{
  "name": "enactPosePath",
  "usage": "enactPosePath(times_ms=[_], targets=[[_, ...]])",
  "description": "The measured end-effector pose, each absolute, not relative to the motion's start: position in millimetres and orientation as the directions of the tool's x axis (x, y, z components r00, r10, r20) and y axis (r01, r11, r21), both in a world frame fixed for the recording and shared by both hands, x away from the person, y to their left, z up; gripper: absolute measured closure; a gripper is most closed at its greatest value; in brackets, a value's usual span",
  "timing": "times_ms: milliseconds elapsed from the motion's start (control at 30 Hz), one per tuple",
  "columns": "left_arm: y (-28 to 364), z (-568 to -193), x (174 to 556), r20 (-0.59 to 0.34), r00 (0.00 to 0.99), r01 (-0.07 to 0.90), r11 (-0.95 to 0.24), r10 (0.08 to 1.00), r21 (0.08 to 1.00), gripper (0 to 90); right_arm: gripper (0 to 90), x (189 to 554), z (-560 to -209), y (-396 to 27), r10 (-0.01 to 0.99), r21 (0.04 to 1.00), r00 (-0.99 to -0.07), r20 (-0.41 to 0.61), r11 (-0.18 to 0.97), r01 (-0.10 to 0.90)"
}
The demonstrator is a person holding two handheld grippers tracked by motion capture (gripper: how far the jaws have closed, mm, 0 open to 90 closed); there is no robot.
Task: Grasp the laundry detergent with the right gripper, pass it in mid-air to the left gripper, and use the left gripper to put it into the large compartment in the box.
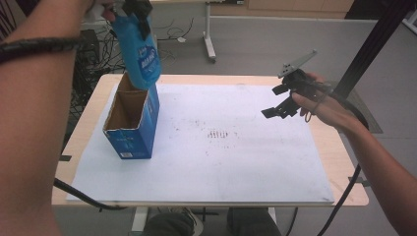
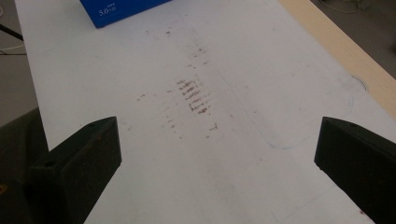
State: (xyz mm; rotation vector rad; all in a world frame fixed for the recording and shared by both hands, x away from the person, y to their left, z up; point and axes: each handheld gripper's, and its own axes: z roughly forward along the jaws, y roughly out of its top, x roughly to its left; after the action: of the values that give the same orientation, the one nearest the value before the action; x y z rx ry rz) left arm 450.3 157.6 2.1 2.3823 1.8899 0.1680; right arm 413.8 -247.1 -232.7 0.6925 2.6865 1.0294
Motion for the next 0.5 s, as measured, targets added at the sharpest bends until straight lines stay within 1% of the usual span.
enactPosePath(times_ms=[67, 100, 133, 167, 200, 267, 333, 367, 500], targets=[[167.7, 15.1, 449.4, 0.042, 0.164, 0.975, -0.168, 0.986, 0.146, 37.0, 0.6, 412.4, -231.4, -250.0, 0.487, 0.669, -0.874, -0.006, 0.651, 0.358], [171.4, 19.1, 449.0, 0.044, 0.144, 0.977, -0.149, 0.989, 0.153, 37.0, 0.6, 412.0, -230.7, -251.3, 0.488, 0.667, -0.873, -0.006, 0.653, 0.36], [171.4, 19.1, 449.0, 0.044, 0.144, 0.977, -0.149, 0.989, 0.153, 37.0, 0.6, 411.9, -230.0, -252.6, 0.488, 0.665, -0.873, -0.008, 0.654, 0.36], [179.5, 25.3, 448.0, 0.034, 0.101, 0.981, -0.106, 0.994, 0.165, 37.0, 0.6, 412.0, -229.3, -254.0, 0.49, 0.666, -0.872, -0.007, 0.653, 0.362], [184.5, 27.8, 447.6, 0.026, 0.08, 0.982, -0.083, 0.996, 0.168, 37.0, 0.6, 412.1, -228.6, -255.3, 0.493, 0.668, -0.87, -0.007, 0.65, 0.363], [191.1, 30.7, 446.9, 0.013, 0.05, 0.984, -0.051, 0.999, 0.171, 37.0, 0.6, 412.2, -227.8, -257.0, 0.494, 0.669, -0.869, -0.009, 0.649, 0.362], [193.3, 31.6, 446.8, 0.012, 0.043, 0.984, -0.044, 0.999, 0.171, 37.0, 0.6, 412.6, -227.9, -258.0, 0.494, 0.668, -0.87, -0.01, 0.65, 0.361], [198.8, 34.7, 446.7, 0.007, 0.012, 0.984, -0.013, 1.0, 0.177, 37.0, 0.6, 412.7, -228.1, -258.3, 0.496, 0.667, -0.869, -0.012, 0.651, 0.362], [209.7, 38.5, 448.3, 0.01, -0.043, 0.981, 0.04, 0.999, 0.191, 36.9, 0.6, 412.9, -228.2, -258.7, 0.49, 0.671, -0.872, -0.007, 0.649, 0.36]])
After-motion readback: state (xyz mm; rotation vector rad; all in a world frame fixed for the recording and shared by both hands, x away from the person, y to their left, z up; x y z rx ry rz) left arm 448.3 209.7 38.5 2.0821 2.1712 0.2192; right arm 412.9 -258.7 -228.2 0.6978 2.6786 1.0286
